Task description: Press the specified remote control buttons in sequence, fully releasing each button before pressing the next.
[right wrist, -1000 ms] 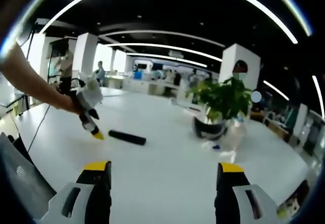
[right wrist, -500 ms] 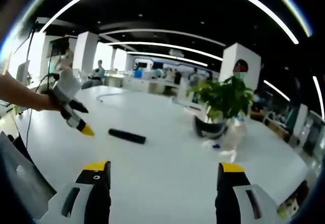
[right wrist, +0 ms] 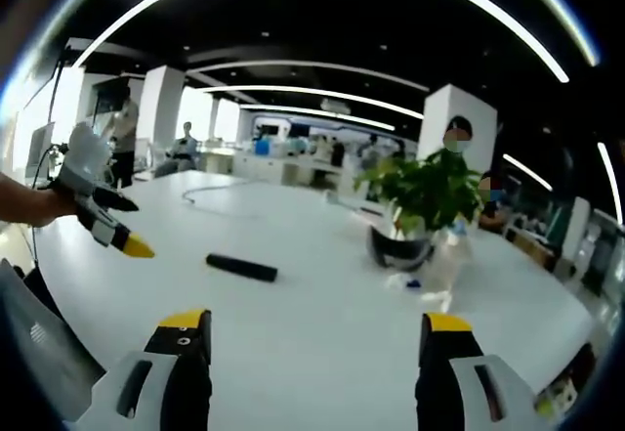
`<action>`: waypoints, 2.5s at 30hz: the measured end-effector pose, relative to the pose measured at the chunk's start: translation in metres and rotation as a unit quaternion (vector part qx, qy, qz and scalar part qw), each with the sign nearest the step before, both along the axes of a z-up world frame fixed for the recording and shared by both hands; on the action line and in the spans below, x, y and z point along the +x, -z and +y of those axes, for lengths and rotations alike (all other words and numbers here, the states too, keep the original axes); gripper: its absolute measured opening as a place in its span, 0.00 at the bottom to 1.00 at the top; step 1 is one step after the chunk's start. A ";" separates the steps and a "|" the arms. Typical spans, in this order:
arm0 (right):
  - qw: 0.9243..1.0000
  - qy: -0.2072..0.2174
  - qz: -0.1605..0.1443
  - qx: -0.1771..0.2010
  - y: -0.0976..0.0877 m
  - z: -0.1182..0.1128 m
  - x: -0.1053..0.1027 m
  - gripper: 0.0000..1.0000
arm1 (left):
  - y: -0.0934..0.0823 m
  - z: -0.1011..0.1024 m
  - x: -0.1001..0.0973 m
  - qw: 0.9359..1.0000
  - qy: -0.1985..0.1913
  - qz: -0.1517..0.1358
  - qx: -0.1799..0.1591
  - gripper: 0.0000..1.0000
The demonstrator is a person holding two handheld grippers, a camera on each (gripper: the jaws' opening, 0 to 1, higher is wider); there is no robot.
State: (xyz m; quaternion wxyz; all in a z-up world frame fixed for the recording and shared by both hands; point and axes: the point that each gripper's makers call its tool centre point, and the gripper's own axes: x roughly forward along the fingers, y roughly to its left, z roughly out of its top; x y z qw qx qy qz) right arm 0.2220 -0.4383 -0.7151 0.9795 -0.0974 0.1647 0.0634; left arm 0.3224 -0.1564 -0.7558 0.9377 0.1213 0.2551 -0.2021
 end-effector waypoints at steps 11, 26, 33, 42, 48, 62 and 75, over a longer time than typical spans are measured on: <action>1.000 0.010 -0.016 -0.004 -0.005 -0.003 0.002 0.95 | -0.013 0.011 -0.034 0.999 -0.035 -0.036 -0.007 1.00; 1.000 0.020 -0.019 -0.012 -0.006 -0.008 0.004 0.99 | -0.009 0.052 -0.074 0.994 -0.101 -0.041 -0.001 1.00; 0.999 0.026 -0.012 -0.029 -0.003 -0.012 0.004 0.99 | -0.007 0.042 -0.096 0.994 -0.096 -0.046 -0.004 1.00; 0.998 0.046 0.021 -0.049 0.016 -0.037 0.000 0.99 | -0.003 0.028 -0.094 0.997 -0.064 -0.045 -0.010 1.00; 0.998 0.060 0.016 -0.014 0.014 -0.042 0.000 0.98 | -0.007 0.021 -0.096 0.997 -0.040 -0.061 0.001 1.00; 0.998 0.038 0.043 -0.009 0.025 -0.033 -0.001 0.95 | 0.001 0.025 -0.099 0.998 -0.045 -0.041 0.003 1.00; 0.998 0.041 0.051 -0.014 0.029 -0.035 -0.003 0.93 | 0.003 0.021 -0.100 0.999 -0.040 -0.034 -0.003 1.00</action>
